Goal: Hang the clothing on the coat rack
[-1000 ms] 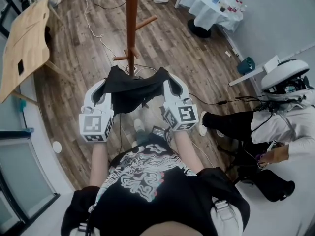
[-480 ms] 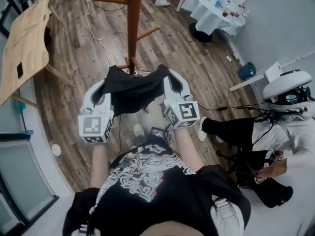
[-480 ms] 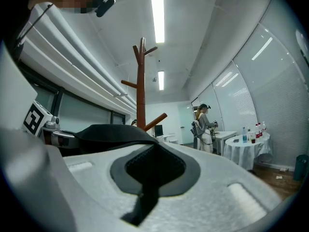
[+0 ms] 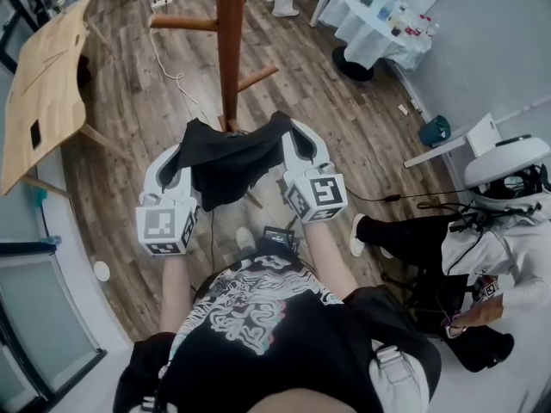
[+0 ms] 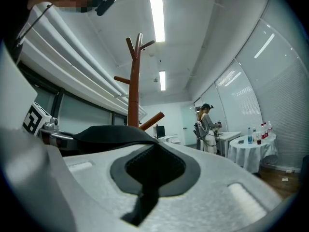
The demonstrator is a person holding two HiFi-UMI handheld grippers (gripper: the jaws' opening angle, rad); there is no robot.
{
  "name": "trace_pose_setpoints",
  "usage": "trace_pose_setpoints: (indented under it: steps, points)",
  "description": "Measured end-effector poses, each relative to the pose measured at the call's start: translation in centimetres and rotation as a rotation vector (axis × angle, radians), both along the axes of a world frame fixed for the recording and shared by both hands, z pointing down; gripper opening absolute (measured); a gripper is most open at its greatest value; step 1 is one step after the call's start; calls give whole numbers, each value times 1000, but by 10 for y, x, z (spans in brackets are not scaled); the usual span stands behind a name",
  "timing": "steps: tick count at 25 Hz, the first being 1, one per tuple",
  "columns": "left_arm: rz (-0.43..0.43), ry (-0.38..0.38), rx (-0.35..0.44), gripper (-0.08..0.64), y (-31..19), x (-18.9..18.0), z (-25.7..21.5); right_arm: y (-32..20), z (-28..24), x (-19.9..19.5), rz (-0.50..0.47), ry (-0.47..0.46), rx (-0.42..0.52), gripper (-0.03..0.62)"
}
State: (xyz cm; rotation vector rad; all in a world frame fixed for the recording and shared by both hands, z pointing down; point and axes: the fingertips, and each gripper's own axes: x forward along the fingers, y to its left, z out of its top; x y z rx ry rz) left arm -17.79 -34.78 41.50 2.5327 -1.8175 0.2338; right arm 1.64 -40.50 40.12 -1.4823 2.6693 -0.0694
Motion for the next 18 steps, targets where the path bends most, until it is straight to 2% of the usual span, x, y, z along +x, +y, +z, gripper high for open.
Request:
trace_pose_setpoints:
  steps: [18]
  points:
    - [20, -25, -33, 3, -51, -2, 13, -60, 12, -3, 10, 15, -7, 9]
